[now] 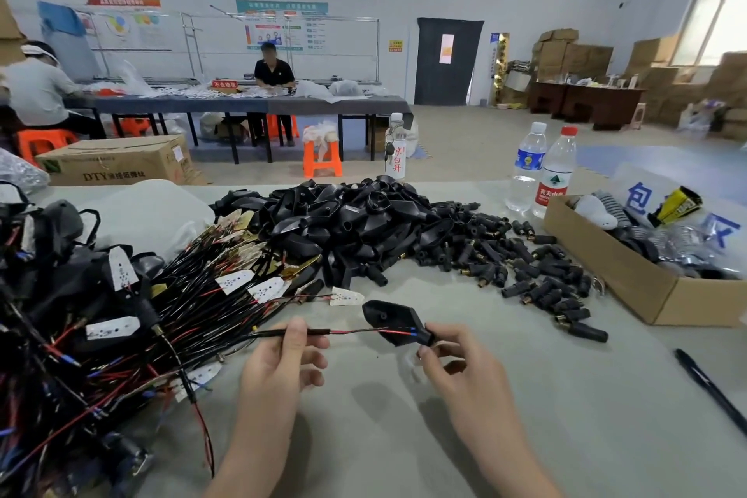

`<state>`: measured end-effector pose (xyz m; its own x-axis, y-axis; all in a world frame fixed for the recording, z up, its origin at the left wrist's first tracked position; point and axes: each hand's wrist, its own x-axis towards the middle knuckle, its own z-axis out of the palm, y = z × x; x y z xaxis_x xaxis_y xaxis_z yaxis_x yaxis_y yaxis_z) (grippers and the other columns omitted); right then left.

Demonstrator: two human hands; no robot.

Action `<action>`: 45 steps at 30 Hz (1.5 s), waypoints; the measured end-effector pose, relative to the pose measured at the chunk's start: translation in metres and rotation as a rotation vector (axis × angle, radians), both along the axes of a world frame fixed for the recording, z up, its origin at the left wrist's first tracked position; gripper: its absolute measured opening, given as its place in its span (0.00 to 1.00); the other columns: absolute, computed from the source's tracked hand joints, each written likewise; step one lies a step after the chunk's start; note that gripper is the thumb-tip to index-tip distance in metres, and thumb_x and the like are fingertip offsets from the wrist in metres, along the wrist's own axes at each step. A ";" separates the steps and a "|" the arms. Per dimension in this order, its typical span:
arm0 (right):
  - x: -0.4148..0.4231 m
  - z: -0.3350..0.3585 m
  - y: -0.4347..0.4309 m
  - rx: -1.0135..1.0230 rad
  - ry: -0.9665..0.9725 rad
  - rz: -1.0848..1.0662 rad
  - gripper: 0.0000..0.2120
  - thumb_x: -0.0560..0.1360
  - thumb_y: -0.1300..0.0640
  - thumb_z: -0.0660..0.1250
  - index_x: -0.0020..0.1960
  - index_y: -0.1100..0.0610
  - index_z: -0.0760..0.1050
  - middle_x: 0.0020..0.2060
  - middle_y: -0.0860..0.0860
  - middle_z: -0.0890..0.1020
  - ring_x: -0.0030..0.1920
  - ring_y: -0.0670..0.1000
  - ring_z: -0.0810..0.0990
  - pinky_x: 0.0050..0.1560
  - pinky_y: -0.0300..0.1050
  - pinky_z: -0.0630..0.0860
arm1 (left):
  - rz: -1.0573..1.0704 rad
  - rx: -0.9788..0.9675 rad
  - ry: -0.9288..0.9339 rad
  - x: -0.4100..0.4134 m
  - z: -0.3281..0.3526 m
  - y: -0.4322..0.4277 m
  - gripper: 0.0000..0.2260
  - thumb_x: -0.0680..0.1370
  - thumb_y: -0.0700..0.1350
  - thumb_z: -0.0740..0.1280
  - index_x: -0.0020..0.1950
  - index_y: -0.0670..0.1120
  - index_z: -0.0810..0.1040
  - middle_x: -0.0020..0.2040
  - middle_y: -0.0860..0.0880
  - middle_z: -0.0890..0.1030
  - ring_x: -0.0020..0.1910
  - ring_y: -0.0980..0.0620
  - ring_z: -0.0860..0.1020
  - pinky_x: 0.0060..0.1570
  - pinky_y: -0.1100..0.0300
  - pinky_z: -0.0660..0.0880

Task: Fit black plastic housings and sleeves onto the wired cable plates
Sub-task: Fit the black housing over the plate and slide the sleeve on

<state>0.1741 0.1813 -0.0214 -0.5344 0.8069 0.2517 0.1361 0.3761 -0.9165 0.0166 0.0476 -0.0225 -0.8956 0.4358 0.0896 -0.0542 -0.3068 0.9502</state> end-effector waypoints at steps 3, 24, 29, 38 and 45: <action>0.000 -0.002 0.000 0.012 -0.016 0.011 0.14 0.74 0.55 0.71 0.51 0.35 0.77 0.41 0.38 0.83 0.40 0.43 0.81 0.41 0.36 0.75 | -0.056 0.033 -0.098 0.000 0.001 0.001 0.17 0.74 0.54 0.67 0.43 0.40 0.78 0.37 0.44 0.83 0.31 0.51 0.78 0.26 0.60 0.73; 0.001 -0.001 0.007 -0.177 0.092 0.196 0.11 0.75 0.61 0.71 0.52 0.46 0.81 0.43 0.60 0.83 0.45 0.62 0.80 0.48 0.46 0.73 | -0.054 0.003 -0.069 0.000 0.003 0.001 0.14 0.81 0.49 0.64 0.46 0.38 0.76 0.42 0.40 0.85 0.30 0.50 0.78 0.27 0.61 0.75; 0.001 0.000 0.006 -0.196 0.086 0.197 0.12 0.75 0.60 0.72 0.53 0.46 0.81 0.46 0.62 0.82 0.42 0.59 0.79 0.47 0.46 0.71 | -0.082 0.014 -0.084 0.001 0.004 0.000 0.14 0.78 0.53 0.64 0.42 0.42 0.72 0.39 0.40 0.84 0.27 0.50 0.76 0.28 0.59 0.73; 0.000 0.002 0.007 -0.239 0.126 0.184 0.12 0.75 0.63 0.72 0.54 0.50 0.81 0.43 0.63 0.83 0.41 0.55 0.80 0.54 0.55 0.76 | -0.060 -0.023 -0.097 -0.001 0.000 0.001 0.11 0.79 0.48 0.67 0.45 0.41 0.73 0.37 0.41 0.84 0.27 0.50 0.77 0.25 0.60 0.74; -0.002 -0.002 0.004 -0.251 0.104 0.220 0.11 0.74 0.61 0.73 0.52 0.46 0.81 0.38 0.53 0.80 0.39 0.48 0.75 0.46 0.43 0.70 | -0.232 0.102 -0.149 0.009 0.006 0.003 0.06 0.75 0.43 0.68 0.46 0.43 0.73 0.46 0.34 0.84 0.34 0.46 0.82 0.31 0.58 0.78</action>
<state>0.1721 0.1850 -0.0229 -0.6841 0.7190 0.1223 -0.0221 0.1472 -0.9889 0.0252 0.0503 -0.0170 -0.7797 0.6259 0.0184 -0.2706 -0.3632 0.8915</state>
